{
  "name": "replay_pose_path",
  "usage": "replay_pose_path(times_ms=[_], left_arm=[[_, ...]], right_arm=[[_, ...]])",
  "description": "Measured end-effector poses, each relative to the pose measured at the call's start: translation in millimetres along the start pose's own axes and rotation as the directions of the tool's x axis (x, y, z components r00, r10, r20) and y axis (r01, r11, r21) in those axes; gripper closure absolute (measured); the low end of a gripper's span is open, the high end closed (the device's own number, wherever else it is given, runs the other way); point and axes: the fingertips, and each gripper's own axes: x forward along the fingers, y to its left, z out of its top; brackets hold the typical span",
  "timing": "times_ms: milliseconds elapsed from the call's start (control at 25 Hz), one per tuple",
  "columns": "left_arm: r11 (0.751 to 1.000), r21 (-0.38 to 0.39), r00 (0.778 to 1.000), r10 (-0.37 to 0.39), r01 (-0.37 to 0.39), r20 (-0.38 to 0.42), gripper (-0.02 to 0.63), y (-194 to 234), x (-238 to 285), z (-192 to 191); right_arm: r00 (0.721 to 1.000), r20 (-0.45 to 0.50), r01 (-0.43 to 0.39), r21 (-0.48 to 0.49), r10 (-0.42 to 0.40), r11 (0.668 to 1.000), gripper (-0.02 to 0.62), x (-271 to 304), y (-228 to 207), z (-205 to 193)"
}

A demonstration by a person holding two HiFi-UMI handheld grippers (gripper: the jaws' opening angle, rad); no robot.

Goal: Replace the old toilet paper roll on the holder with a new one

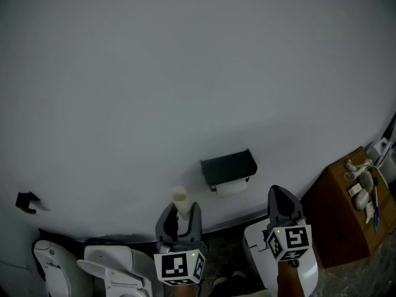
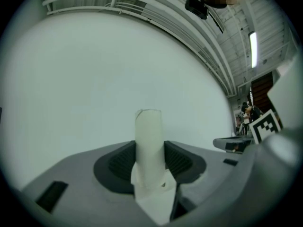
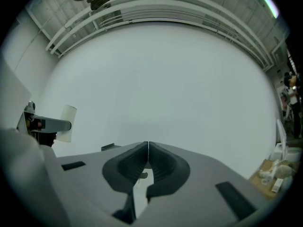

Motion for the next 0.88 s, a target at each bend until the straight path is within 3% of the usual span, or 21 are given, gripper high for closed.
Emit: replay_pose_path(times_ms=[880], left_arm=[[1.0, -0.002, 1.0, 0.008, -0.008, 0.002, 0.414, 1.3, -0.2, -1.3]], right_arm=[[1.0, -0.011, 0.008, 0.007, -0.008, 1.0, 0.574, -1.8, -4.0, -6.2]])
